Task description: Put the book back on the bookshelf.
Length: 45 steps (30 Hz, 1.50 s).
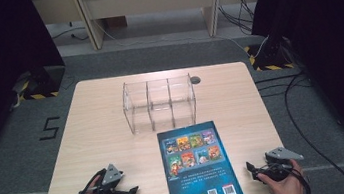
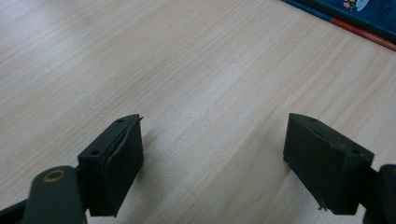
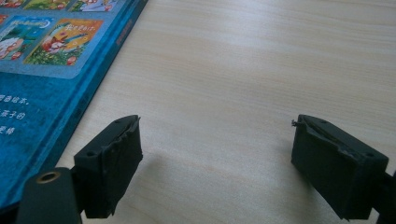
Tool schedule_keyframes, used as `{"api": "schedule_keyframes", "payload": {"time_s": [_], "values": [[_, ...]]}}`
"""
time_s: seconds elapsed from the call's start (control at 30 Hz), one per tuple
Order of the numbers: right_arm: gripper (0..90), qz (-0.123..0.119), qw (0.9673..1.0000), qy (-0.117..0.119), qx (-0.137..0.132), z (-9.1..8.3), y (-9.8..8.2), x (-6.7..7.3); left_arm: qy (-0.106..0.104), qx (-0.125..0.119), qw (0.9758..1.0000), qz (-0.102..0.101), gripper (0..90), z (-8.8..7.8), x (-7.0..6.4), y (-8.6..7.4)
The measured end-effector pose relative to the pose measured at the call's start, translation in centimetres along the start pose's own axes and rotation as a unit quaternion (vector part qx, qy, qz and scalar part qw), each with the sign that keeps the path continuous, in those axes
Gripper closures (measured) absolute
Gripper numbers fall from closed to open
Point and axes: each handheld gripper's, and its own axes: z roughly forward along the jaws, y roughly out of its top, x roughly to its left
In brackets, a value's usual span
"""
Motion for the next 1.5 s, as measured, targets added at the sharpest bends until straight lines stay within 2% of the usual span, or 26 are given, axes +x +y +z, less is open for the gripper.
{"api": "schedule_keyframes", "payload": {"time_s": [0.07, 0.33, 0.5, 0.6, 0.73, 0.87, 0.97, 1.1, 1.23, 1.3, 1.33, 1.37, 1.4, 1.47, 1.5], "values": [[18.1, -0.004, 1.0000, 0.000, -0.001, 0.0, 0.0, -0.1, 0.000, 0.000, 1.0000, 0.000, 18.8, 0.0, 0.0, 0.0], [20.3, 0.008, 1.0000, -0.001, 0.001, -0.2, 0.0, -0.3, -0.001, 0.001, 1.0000, 0.000, 17.2, 0.1, -0.1, 0.0], [23.0, 0.021, 0.9997, 0.011, 0.002, -0.3, 0.2, -0.1, 0.000, 0.003, 1.0000, 0.000, 14.6, 0.2, -0.2, 0.1], [25.1, 0.054, 0.9982, 0.026, 0.006, -0.3, 0.5, 0.3, -0.002, 0.002, 1.0000, 0.001, 14.6, 0.3, -0.5, 0.2], [25.4, 0.055, 0.9978, 0.035, 0.008, -0.1, 0.8, 0.6, -0.007, 0.003, 1.0000, 0.005, 14.6, 0.4, -0.9, 0.3], [25.3, 0.062, 0.9965, 0.056, 0.010, 0.6, 1.6, 1.5, -0.010, 0.002, 0.9999, 0.008, 14.6, 0.6, -1.4, 0.5], [26.0, 0.053, 0.9964, 0.064, 0.015, 1.0, 2.0, 1.9, -0.013, 0.001, 0.9999, 0.009, 14.7, 0.7, -1.7, 0.6], [26.6, 0.058, 0.9948, 0.080, 0.025, 1.6, 2.5, 2.7, -0.029, -0.005, 0.9996, -0.001, 15.5, 1.0, -2.5, 1.1], [27.5, 0.052, 0.9944, 0.087, 0.030, 2.2, 3.0, 3.3, -0.036, -0.008, 0.9993, -0.001, 16.2, 1.4, -3.1, 1.5], [27.5, 0.045, 0.9943, 0.091, 0.034, 2.7, 3.4, 3.8, -0.038, -0.012, 0.9992, -0.002, 16.3, 1.8, -3.5, 1.8], [27.7, 0.045, 0.9934, 0.097, 0.042, 3.2, 3.8, 4.5, -0.039, -0.014, 0.9991, -0.002, 16.3, 2.0, -3.8, 1.9], [27.8, 0.041, 0.9932, 0.099, 0.044, 3.4, 3.9, 4.8, -0.042, -0.019, 0.9989, 0.003, 16.3, 2.3, -4.5, 2.1], [28.1, 0.038, 0.9933, 0.100, 0.044, 3.6, 4.1, 5.1, -0.042, -0.019, 0.9989, 0.003, 16.3, 2.3, -4.5, 2.1], [28.6, 0.034, 0.9931, 0.101, 0.048, 3.8, 4.3, 5.5, -0.050, -0.021, 0.9984, 0.018, 16.3, 2.7, -5.9, 2.4], [28.6, 0.034, 0.9931, 0.101, 0.048, 3.8, 4.3, 5.5, -0.050, -0.021, 0.9984, 0.018, 16.3, 2.7, -5.9, 2.4]]}}
